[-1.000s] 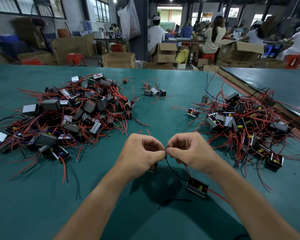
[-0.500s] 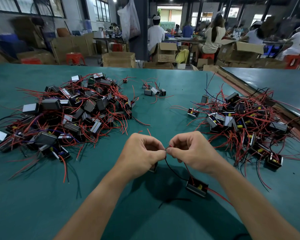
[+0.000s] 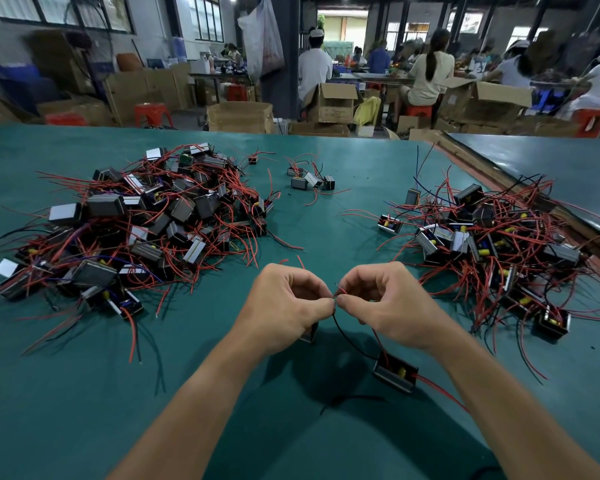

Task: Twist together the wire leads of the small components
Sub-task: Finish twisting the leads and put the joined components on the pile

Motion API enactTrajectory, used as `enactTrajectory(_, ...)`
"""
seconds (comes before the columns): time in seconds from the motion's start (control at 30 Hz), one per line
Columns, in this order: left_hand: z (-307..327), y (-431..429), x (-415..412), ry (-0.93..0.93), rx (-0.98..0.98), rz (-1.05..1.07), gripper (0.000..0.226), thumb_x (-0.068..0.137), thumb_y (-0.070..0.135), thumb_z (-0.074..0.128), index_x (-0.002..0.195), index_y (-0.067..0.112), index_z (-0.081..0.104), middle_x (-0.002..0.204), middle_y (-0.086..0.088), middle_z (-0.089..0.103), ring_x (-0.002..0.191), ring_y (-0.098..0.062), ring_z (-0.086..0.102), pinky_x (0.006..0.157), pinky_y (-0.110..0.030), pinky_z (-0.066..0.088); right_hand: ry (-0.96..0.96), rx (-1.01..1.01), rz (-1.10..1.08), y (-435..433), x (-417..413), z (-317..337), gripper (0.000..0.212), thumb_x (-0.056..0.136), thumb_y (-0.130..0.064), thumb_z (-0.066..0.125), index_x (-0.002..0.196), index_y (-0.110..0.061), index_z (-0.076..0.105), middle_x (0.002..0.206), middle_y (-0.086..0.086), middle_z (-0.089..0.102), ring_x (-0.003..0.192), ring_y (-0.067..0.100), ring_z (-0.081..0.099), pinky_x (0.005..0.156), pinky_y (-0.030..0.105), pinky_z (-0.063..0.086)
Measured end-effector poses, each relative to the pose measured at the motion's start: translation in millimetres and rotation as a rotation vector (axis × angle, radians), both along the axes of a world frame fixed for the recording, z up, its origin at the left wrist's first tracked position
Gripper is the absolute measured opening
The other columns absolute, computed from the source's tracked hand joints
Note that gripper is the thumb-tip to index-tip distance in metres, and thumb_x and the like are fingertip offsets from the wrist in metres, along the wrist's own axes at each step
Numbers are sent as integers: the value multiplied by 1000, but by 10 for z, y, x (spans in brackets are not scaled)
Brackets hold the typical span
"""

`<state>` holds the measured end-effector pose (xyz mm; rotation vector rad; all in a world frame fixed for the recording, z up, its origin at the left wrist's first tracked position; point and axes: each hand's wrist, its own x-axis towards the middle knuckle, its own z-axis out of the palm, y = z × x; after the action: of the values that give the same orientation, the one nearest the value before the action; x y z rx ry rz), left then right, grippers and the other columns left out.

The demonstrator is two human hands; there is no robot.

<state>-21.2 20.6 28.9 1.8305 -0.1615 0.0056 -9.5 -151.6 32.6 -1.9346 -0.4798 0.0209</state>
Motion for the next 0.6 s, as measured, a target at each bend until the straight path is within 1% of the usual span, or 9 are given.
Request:
enactTrajectory(0.1, 5, -7, -3, 0, -2, -10, 14, 77, 0, 73, 65, 8, 70, 58, -5, 64, 51, -14, 51, 55, -36, 48, -26, -9, -3, -10, 4, 5, 19, 84, 0, 70, 70, -12, 66, 53, -10, 56, 50, 5, 46, 51, 25, 41)
enactTrajectory(0.27, 17, -18, -15, -18, 8, -16, 20, 75, -3, 72, 63, 13, 67, 56, -2, 62, 48, -11, 49, 54, -32, 46, -7, -10, 4, -17, 5, -2, 16, 85, -1, 70, 72, -9, 66, 55, -8, 57, 51, 7, 47, 52, 28, 42)
enactTrajectory(0.4, 23, -21, -19, -19, -3, -12, 15, 78, -1, 69, 71, 13, 69, 62, -4, 65, 52, -13, 51, 54, -34, 50, 43, 108, -44, -64, 22, 23, 17, 87, 2, 66, 74, -10, 67, 55, -1, 60, 48, 10, 51, 47, 20, 44)
enactTrajectory(0.43, 25, -21, -18, -24, -6, -21, 14, 79, 1, 69, 71, 12, 70, 62, -5, 65, 51, -13, 50, 53, -34, 50, 43, 133, -77, -73, 33, 28, 19, 88, 2, 65, 74, -10, 67, 54, 0, 60, 45, 9, 51, 45, 18, 43)
enactTrajectory(0.5, 33, -15, -18, -48, -12, -48, 16, 83, 6, 70, 68, 13, 70, 58, -1, 64, 44, -9, 47, 50, -31, 47, 36, 153, -139, -85, 54, 29, 20, 91, -1, 63, 73, -9, 66, 52, 1, 60, 41, 9, 50, 42, 15, 40)
enactTrajectory(0.6, 42, -10, -25, -75, -50, -79, 22, 87, 10, 70, 65, 15, 69, 56, 2, 64, 37, -8, 44, 41, -22, 40, 22, 148, -206, -96, 75, 24, 19, 93, -6, 62, 75, -9, 67, 52, 1, 61, 41, 13, 50, 41, 19, 39)
